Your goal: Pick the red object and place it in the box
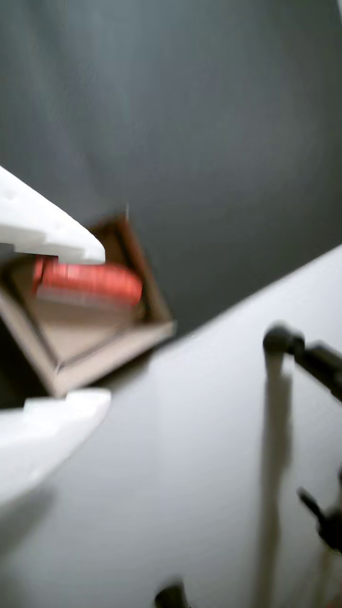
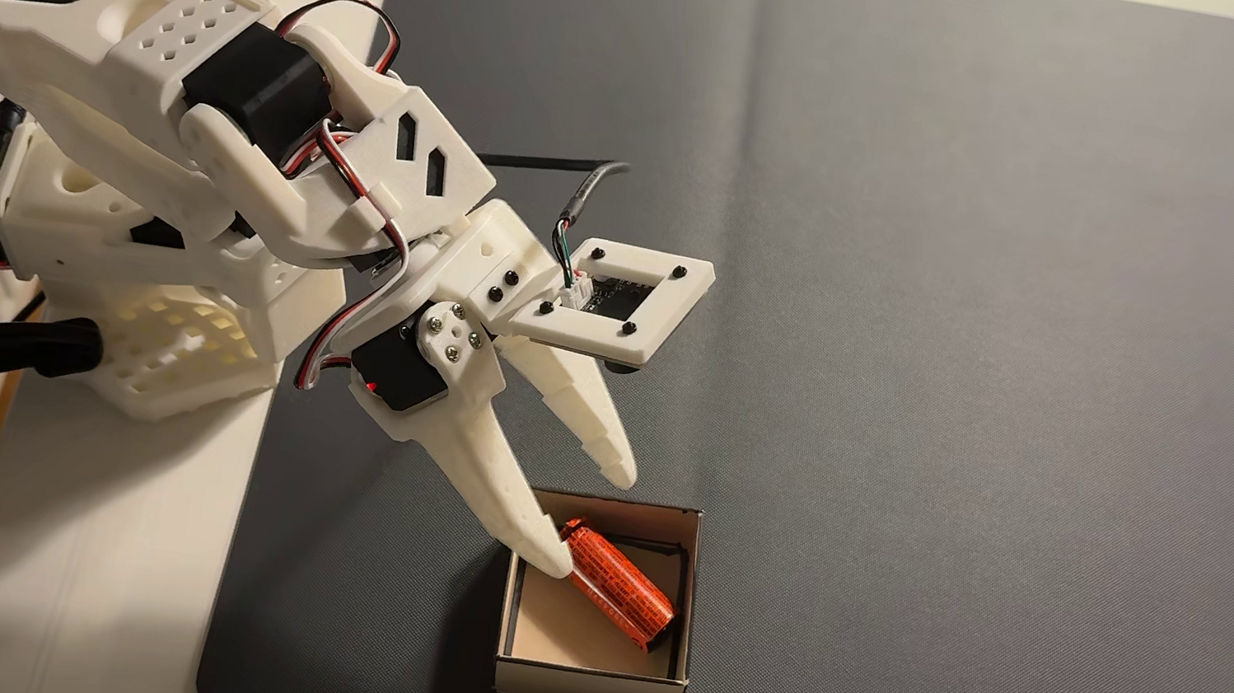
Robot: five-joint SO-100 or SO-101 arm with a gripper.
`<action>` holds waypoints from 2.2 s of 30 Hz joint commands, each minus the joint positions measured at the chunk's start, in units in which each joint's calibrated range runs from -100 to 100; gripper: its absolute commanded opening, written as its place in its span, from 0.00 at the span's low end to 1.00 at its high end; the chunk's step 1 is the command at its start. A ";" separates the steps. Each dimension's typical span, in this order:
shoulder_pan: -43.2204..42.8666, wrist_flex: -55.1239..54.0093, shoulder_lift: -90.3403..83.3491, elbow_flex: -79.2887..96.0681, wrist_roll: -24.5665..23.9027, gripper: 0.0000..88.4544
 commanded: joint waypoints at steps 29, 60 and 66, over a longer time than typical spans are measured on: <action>-19.90 8.72 -0.53 5.21 -2.71 0.01; -20.42 30.83 -0.44 6.48 -2.24 0.01; -20.42 30.83 -0.44 6.48 -2.24 0.01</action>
